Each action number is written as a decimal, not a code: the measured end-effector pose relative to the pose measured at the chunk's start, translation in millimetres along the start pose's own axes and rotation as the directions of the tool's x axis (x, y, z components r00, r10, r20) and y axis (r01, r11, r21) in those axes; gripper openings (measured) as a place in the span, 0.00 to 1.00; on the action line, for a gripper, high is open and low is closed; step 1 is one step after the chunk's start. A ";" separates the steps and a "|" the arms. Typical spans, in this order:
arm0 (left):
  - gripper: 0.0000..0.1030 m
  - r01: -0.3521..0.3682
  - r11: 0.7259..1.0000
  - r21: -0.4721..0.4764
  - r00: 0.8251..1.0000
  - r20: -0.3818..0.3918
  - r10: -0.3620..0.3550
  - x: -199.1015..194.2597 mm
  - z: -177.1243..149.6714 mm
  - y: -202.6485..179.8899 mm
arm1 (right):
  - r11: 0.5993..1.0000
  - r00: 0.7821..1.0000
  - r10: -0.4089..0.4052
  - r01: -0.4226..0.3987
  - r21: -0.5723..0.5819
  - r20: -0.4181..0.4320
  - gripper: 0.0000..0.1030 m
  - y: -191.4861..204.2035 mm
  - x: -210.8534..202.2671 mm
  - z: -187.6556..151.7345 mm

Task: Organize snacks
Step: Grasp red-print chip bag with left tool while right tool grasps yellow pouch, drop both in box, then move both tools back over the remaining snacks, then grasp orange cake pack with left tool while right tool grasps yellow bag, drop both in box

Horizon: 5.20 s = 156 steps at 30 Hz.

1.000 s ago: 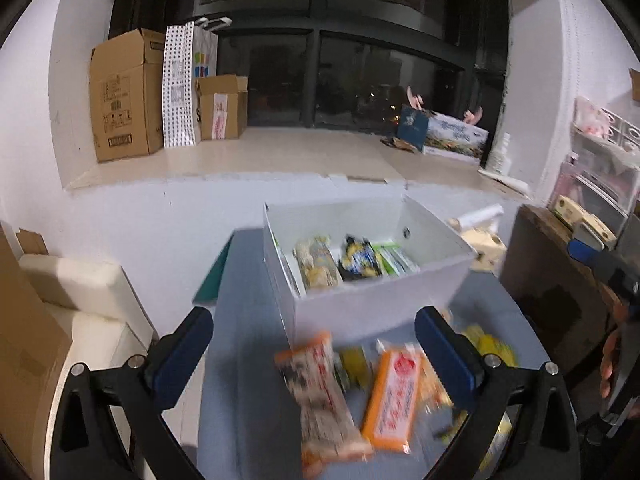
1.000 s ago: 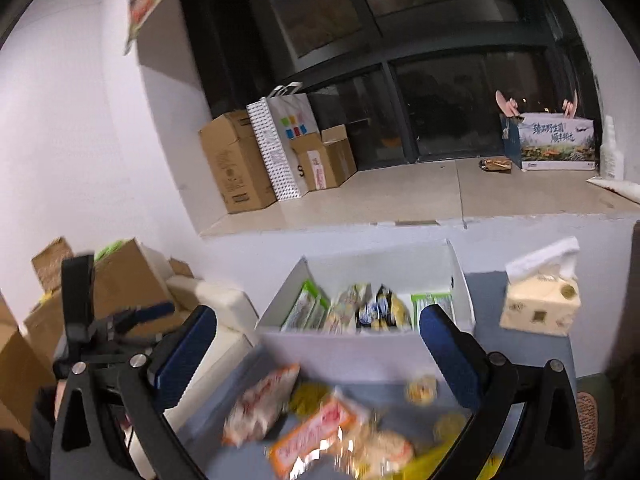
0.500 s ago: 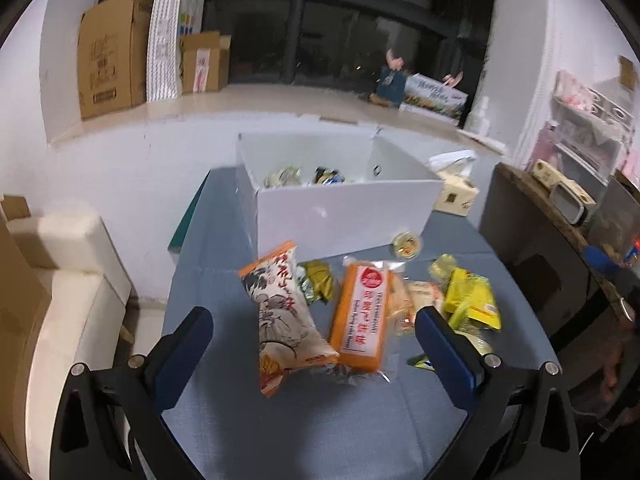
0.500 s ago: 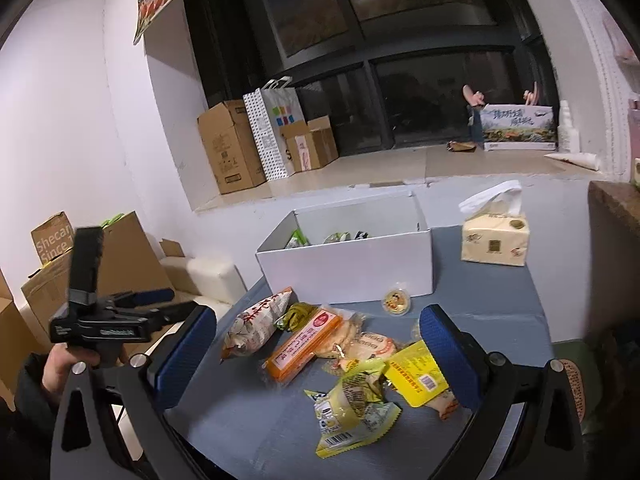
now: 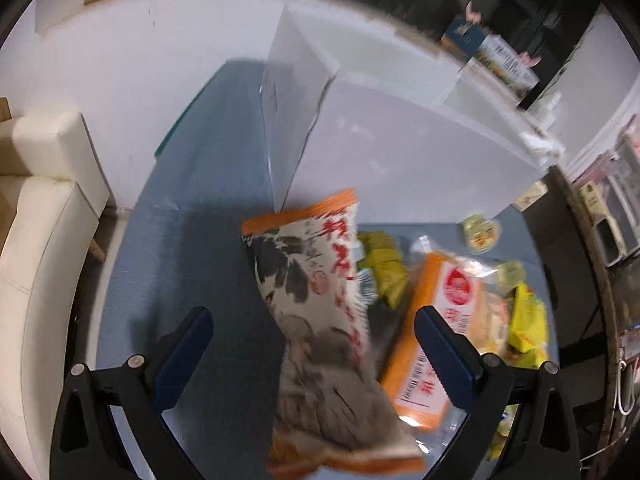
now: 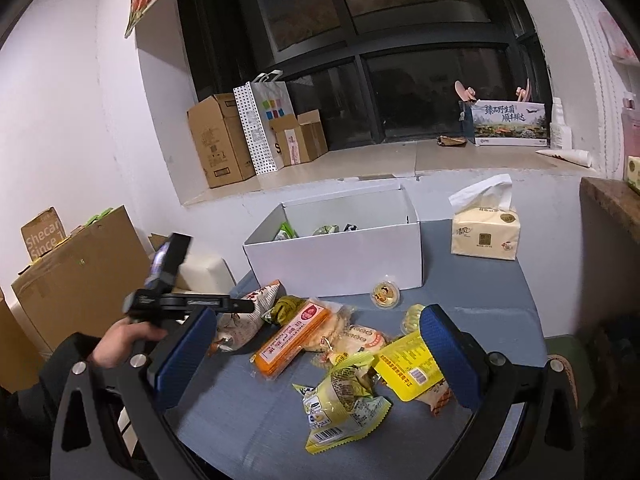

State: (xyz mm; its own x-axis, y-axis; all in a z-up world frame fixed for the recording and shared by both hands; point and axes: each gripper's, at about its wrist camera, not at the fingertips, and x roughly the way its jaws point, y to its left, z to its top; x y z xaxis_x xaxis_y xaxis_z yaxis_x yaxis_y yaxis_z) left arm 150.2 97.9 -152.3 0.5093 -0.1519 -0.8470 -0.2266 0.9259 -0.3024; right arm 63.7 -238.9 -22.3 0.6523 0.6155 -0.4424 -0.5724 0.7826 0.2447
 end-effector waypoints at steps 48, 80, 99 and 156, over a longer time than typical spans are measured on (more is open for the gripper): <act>0.39 0.117 0.954 0.277 0.920 0.332 -0.210 -143.6 -36.7 -70.5 | 0.957 0.998 0.013 0.007 0.290 -0.065 0.25 -96.4 59.4 34.1; 1.00 -0.074 0.973 0.220 0.951 0.309 0.003 -39.8 144.3 -82.9 | 0.997 0.977 -0.065 0.073 0.033 -0.203 1.00 -71.5 231.6 155.7; 1.00 0.077 0.944 0.322 0.931 0.317 -0.184 -126.1 1.8 -81.1 | 1.000 0.998 -0.014 0.013 -0.009 -0.066 1.00 -38.2 77.9 70.2; 0.61 0.190 0.873 0.450 0.954 0.125 -0.272 -98.3 -49.1 -69.2 | 0.960 0.902 -0.093 -0.031 -0.279 -0.422 1.00 9.3 111.8 -72.0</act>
State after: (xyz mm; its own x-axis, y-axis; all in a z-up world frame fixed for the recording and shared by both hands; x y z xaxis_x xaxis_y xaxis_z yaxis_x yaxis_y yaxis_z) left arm 75.0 31.7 -69.6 0.6516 -0.3535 -0.6711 0.2726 0.9348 -0.2277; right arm 95.5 -169.5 -131.6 0.4323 0.4427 -0.7856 -0.7082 0.7060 0.0082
